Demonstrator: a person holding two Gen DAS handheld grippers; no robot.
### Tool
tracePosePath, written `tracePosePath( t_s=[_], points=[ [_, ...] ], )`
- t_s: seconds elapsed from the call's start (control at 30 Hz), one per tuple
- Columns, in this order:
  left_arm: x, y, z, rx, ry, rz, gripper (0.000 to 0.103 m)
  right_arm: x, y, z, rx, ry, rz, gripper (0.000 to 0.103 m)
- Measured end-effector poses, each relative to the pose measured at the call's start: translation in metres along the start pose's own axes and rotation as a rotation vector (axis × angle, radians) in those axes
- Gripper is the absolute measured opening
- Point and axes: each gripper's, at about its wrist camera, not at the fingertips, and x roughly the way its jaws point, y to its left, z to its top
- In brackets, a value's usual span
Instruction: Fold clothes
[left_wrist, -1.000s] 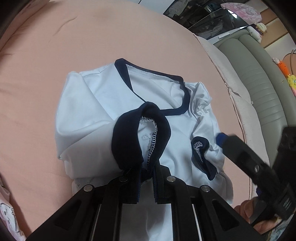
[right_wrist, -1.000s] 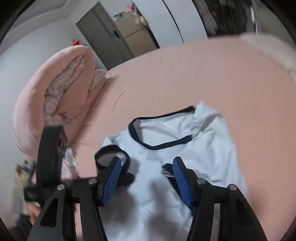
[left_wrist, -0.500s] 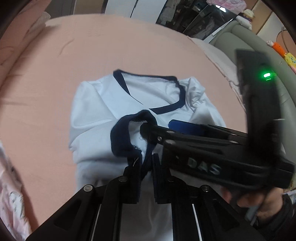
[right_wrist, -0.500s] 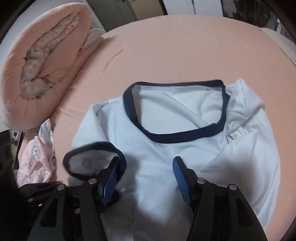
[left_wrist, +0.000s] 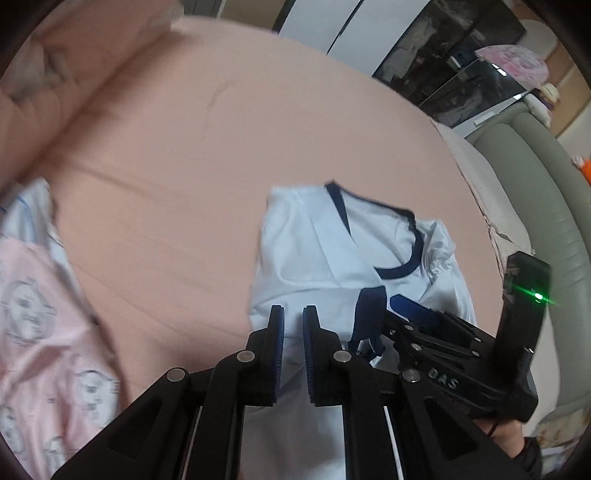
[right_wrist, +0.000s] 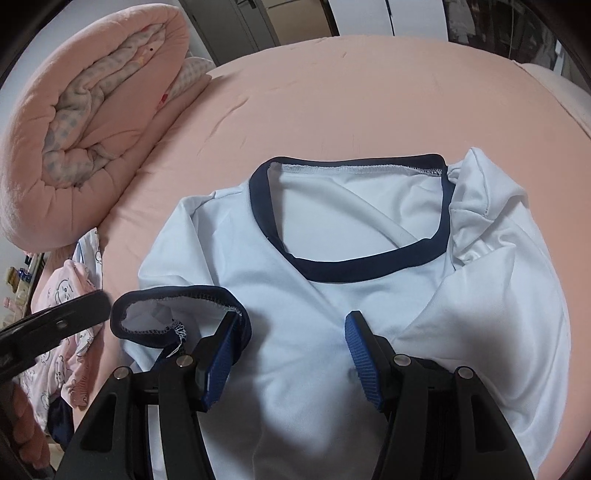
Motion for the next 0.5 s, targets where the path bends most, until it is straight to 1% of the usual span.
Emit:
tracePosePath(
  t_s=[0.07, 0.17, 0.27, 0.37, 0.5],
  points=[
    [0.008, -0.009, -0.006, 0.036, 0.011, 0.024, 0.009, -0.002, -0.002, -0.001, 0.001, -0.002, 0.01, 0.058],
    [0.017, -0.027, -0.013, 0.121, 0.004, 0.074, 0.009, -0.006, -0.007, -0.001, 0.024, -0.006, 0.044, 0.058],
    [0.019, -0.043, -0.017, 0.188, -0.012, 0.1, 0.009, -0.018, -0.018, 0.001, 0.093, -0.011, 0.101, 0.058],
    [0.02, -0.053, -0.017, 0.212, -0.012, 0.093, 0.009, -0.036, -0.027, 0.004, 0.161, -0.042, 0.155, 0.058],
    [0.022, -0.058, -0.016, 0.228, -0.009, 0.065, 0.009, -0.059, -0.032, 0.01, 0.241, -0.09, 0.281, 0.058]
  ],
)
